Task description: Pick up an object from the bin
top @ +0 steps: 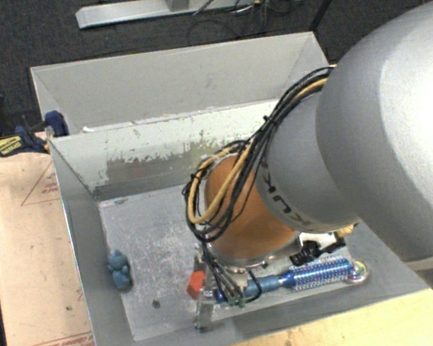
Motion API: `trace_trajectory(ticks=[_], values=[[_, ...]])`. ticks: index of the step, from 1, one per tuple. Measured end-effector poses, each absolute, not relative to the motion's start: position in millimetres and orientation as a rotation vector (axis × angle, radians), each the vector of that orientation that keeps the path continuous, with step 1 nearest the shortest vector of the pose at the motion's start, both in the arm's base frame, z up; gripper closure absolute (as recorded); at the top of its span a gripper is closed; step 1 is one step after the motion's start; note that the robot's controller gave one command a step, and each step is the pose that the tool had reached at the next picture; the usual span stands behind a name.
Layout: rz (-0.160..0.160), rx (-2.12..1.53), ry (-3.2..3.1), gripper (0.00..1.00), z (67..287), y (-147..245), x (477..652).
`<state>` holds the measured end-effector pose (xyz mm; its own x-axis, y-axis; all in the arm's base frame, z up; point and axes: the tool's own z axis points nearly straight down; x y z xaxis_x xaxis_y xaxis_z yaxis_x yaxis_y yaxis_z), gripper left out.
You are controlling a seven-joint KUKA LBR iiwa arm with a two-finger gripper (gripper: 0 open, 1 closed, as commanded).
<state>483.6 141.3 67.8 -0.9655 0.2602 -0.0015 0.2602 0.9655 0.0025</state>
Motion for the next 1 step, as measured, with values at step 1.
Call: trace_trajectory(ticks=[1], values=[[0.008, 0.414, 3.109, 0.00, 68.4, 141.7, 485.1]])
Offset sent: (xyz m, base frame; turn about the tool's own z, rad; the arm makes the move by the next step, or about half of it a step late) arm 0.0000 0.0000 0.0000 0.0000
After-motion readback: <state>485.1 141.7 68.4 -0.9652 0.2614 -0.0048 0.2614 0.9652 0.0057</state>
